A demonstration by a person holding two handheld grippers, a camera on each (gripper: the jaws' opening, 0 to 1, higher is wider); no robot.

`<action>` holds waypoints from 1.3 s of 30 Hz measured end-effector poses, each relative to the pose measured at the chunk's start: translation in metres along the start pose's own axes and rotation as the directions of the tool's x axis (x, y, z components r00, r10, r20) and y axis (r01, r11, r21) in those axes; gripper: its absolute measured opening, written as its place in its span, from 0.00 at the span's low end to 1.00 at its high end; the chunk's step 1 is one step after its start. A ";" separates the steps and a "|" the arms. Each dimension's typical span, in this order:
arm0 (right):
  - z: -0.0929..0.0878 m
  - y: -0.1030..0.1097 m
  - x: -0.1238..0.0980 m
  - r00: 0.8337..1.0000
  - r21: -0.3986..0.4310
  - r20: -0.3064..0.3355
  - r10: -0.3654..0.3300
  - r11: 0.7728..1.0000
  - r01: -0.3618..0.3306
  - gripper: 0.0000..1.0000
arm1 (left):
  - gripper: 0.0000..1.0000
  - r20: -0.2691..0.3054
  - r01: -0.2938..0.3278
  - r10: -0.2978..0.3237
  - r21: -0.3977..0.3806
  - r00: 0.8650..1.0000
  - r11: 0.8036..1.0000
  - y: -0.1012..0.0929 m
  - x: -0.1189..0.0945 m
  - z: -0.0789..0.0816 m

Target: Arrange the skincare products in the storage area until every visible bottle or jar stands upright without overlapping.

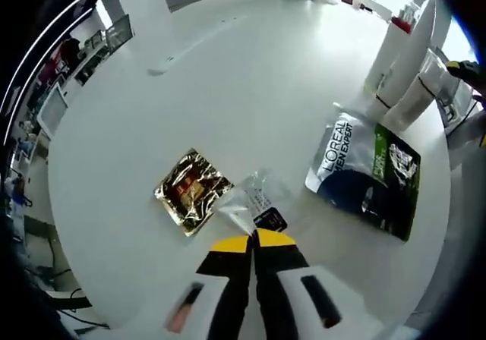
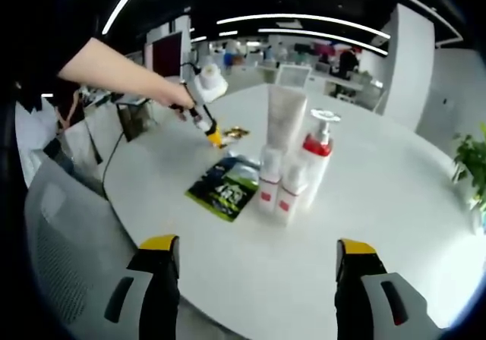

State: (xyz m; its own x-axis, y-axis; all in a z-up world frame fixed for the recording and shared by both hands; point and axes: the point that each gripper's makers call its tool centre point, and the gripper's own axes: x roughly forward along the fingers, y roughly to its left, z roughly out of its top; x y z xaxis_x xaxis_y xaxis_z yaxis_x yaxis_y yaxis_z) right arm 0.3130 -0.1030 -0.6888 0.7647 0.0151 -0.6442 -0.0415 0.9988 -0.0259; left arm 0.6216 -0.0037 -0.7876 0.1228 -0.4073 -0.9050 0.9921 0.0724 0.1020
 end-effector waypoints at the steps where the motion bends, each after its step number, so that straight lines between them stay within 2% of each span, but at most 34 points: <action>1: 0.000 0.000 0.000 1.000 0.000 0.001 0.000 1.000 0.000 0.88 | 0.04 0.005 0.006 -0.006 0.000 1.000 1.000 -0.001 -0.001 0.001; 6: 0.001 0.002 0.000 1.000 0.001 0.005 0.011 1.000 -0.011 0.89 | 0.04 0.045 0.023 -0.025 0.053 0.999 0.998 -0.006 -0.014 0.009; 11: 0.001 0.007 0.001 1.000 -0.018 0.001 0.025 1.000 -0.025 0.90 | 0.04 0.067 0.015 -0.023 0.115 0.997 0.993 -0.007 -0.024 0.010; 22: 0.007 0.013 -0.002 0.998 -0.013 0.029 0.062 0.998 -0.062 0.89 | 0.04 0.143 0.003 -0.024 0.150 0.989 0.989 -0.017 -0.058 0.020; 26: 0.008 0.021 -0.004 0.994 -0.023 0.032 0.100 0.995 -0.099 0.89 | 0.03 0.170 0.032 -0.064 0.180 0.983 0.983 -0.030 -0.074 0.022; 31: 0.013 0.034 -0.009 0.982 -0.014 0.046 0.185 0.983 -0.185 0.85 | 0.03 0.197 0.054 -0.096 0.212 0.976 0.976 -0.046 -0.094 0.023; 35: 0.016 0.047 -0.015 0.961 -0.071 0.052 0.270 0.961 -0.266 0.71 | 0.03 0.230 0.075 -0.138 0.263 0.963 0.962 -0.067 -0.111 0.027; 37: 0.016 0.049 -0.016 0.955 -0.063 0.056 0.290 0.956 -0.286 0.67 | 0.03 0.242 0.080 -0.150 0.279 0.959 0.957 -0.076 -0.118 0.030; 39: 0.018 0.056 -0.019 0.938 -0.014 0.071 0.339 0.941 -0.339 0.68 | 0.03 0.255 0.092 -0.172 0.299 0.951 0.950 -0.088 -0.124 0.034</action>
State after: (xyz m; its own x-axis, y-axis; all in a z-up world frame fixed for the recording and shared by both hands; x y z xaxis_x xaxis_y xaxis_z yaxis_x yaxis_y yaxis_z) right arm 0.3080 -0.0461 -0.6644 0.7487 0.3564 -0.5589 -0.3077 0.9337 0.1833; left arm 0.5194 0.0093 -0.6699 -0.0479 -0.6322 -0.7733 0.9607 -0.2410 0.1375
